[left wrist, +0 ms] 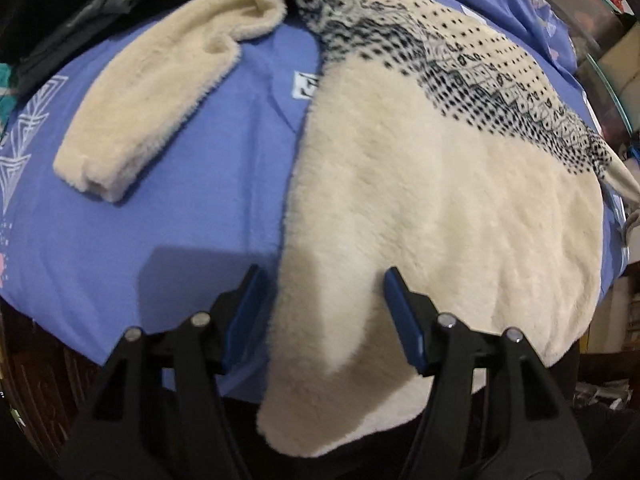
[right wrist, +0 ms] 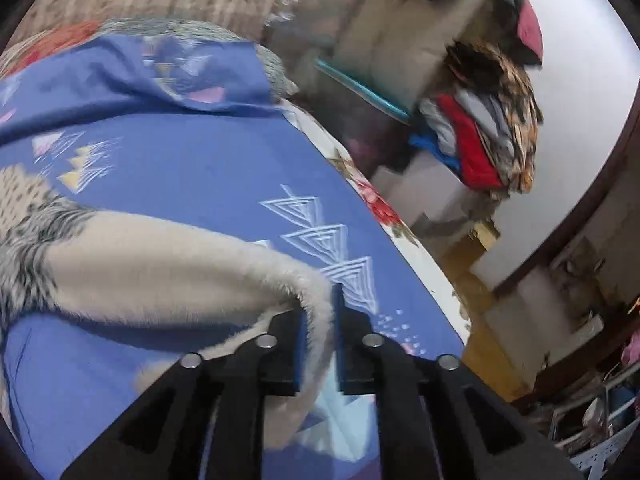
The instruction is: Fold large clothes
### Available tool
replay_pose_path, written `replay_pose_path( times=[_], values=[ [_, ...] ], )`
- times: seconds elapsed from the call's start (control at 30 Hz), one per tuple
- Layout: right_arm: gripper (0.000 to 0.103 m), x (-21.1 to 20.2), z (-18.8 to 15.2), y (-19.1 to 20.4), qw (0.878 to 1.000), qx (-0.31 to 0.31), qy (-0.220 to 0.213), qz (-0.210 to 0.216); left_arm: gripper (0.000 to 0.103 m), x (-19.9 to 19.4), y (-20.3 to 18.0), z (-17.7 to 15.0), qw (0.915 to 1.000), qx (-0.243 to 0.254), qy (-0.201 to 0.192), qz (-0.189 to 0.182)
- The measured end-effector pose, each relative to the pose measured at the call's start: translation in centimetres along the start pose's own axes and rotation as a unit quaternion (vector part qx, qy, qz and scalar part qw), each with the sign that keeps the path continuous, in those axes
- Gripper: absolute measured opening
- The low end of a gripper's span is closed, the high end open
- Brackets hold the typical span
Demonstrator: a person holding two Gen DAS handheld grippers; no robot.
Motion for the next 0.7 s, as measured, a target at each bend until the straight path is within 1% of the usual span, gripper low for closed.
replay_pose_path(
  times=[0.03,0.07,0.13,0.2,0.23,0.33,0.37,0.4,0.43,0.47,0.5,0.53,0.57,0.63,0.67,0.7],
  values=[
    [0.065,0.7,-0.7,-0.3,0.999,0.014,0.025,0.017,0.06,0.1,-0.2,-0.1,1.0,0.002,0.001,0.0],
    [0.069,1.2,-1.8,-0.4,0.998,0.031,0.046,0.043,0.06,0.1,-0.3,-0.1,1.0,0.003,0.002,0.0],
    [0.071,0.8,-3.4,-0.2,0.993,0.066,0.06,0.083,0.06,-0.1,-0.2,0.1,1.0,0.001,0.002,-0.007],
    [0.073,-0.2,-5.0,0.4,0.986,0.106,0.062,0.112,0.06,-1.0,0.8,0.5,0.9998,-0.013,-0.01,-0.012],
    [0.074,-1.1,-5.8,0.8,0.981,0.129,0.057,0.133,0.06,-1.6,1.6,0.8,0.9995,-0.022,-0.019,-0.009],
    [0.075,-4.2,-6.5,3.3,0.968,0.161,0.033,0.187,0.06,-4.0,5.5,2.2,0.996,-0.071,-0.053,0.011],
    [0.076,-5.0,-6.5,4.1,0.965,0.166,0.027,0.199,0.06,-4.8,7.6,2.7,0.9927,-0.098,-0.066,0.023],
    [0.077,-6.0,-6.4,5.5,0.959,0.169,0.023,0.226,0.06,-5.2,9.2,3.0,0.9896,-0.122,-0.071,0.029],
    [0.077,-6.8,-6.1,6.8,0.952,0.171,0.023,0.251,0.06,-5.5,11.0,3.2,0.985,-0.152,-0.076,0.028],
    [0.077,-7.8,-6.0,9.0,0.941,0.171,0.026,0.29,0.06,-5.6,12.4,3.4,0.9801,-0.18,-0.08,0.021],
    [0.077,-8.4,-5.6,10.8,0.934,0.164,0.03,0.317,0.06,-5.6,14.0,3.6,0.9741,-0.21,-0.084,0.015],
    [0.077,-9.4,-5.5,13.1,0.927,0.149,0.034,0.344,0.06,-5.6,15.6,3.6,0.9666,-0.24,-0.088,0.012],
    [0.078,-10.6,-5.3,15.5,0.921,0.129,0.035,0.365,0.06,-5.6,17.2,3.5,0.9583,-0.269,-0.096,0.017],
    [0.078,-12.8,-5.1,19.8,0.914,0.085,0.035,0.396,0.062,-5.4,19.6,3.3,0.9466,-0.302,-0.106,0.042],
    [0.078,-14.1,-5.2,22.3,0.91,0.059,0.034,0.409,0.064,-5.0,20.6,3.1,0.942,-0.315,-0.102,0.054],
    [0.078,-14.9,-5.2,24.1,0.906,0.042,0.033,0.419,0.066,-4.5,21.3,3.0,0.9385,-0.328,-0.096,0.051]
  ],
)
Point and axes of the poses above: each gripper's, at about its wrist camera, not at the fingertips, and x roughly the way its jaws point, y to its left, z to its top, the point moved 6 cm from there along x, roughly the way its jaws point, and after that the axes turned 1 degree about x, right-handed, at the moved point
